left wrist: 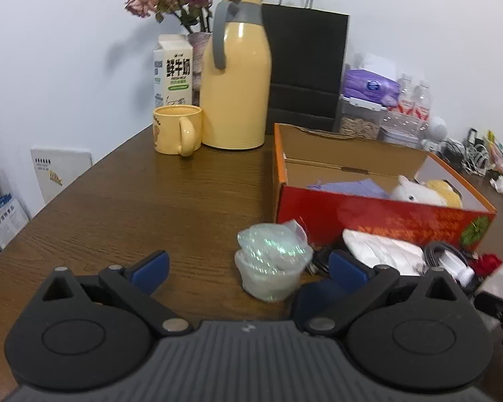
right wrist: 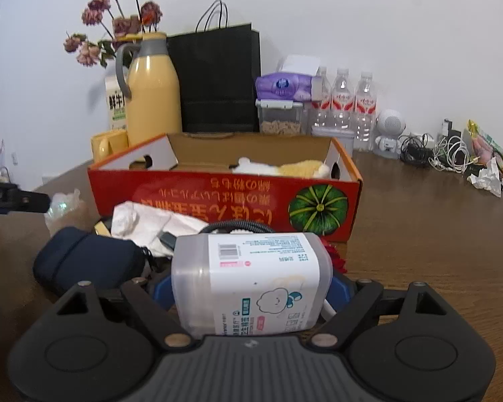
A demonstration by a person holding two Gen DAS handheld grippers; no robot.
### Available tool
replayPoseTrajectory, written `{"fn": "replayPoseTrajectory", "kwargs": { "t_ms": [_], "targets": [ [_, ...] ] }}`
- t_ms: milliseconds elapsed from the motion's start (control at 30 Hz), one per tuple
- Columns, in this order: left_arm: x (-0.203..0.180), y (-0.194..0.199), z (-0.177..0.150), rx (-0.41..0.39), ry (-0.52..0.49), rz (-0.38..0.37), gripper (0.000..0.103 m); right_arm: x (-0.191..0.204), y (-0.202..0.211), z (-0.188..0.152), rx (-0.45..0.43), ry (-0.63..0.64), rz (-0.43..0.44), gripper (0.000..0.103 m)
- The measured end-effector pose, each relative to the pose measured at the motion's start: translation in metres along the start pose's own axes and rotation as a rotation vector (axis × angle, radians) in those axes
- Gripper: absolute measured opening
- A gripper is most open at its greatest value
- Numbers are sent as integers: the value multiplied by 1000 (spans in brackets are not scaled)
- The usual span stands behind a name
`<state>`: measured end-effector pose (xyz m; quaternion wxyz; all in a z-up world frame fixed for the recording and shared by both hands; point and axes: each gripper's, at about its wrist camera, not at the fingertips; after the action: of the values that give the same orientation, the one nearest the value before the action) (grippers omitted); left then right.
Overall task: Organize objects
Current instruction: 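Grasp the clear plastic bag with left tool while right tool grasps the white wipes container, then drop the plastic bag into the box with left tool while right tool carries the wipes container over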
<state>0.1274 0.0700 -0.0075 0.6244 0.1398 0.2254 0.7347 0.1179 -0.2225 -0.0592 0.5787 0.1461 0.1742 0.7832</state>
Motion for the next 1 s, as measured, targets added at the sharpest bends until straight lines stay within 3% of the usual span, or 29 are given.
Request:
{"fn": "replayPoseTrajectory", "kwargs": {
  "t_ms": [133, 333, 633, 733, 800, 833, 867, 1000],
  "targets": [
    [-2, -14, 9, 20, 11, 13, 103, 2, 7, 0, -44, 12, 4, 85],
    [-11, -34, 11, 65, -11, 5, 103, 1, 6, 1, -38, 4, -3, 85],
    [-2, -56, 9, 49, 63, 0, 101, 2, 8, 0, -57, 0, -29, 85],
    [-2, -57, 6, 54, 57, -22, 85, 2, 8, 0, -63, -4, -29, 85],
    [-4, -54, 5, 42, 45, -43, 69, 2, 8, 0, -62, -5, -31, 85],
    [-5, -53, 4, 39, 38, -53, 52, 2, 8, 0, -62, -4, -31, 85],
    [-6, -52, 4, 37, 31, -60, 45, 2, 8, 0, -62, -4, -32, 85],
    [-5, -46, 1, 2, 40, -42, 40, 2, 8, 0, -63, -3, -32, 85]
  ]
}}
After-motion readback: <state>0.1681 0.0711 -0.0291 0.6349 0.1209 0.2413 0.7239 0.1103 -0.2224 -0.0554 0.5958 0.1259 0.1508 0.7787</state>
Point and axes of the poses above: each gripper's, at about its wrist camera, not at the fingertips, and y roughly against the way its jaws point, x to its left, z to its top, and after that the axes turned 2 degrees about -x, right-handed
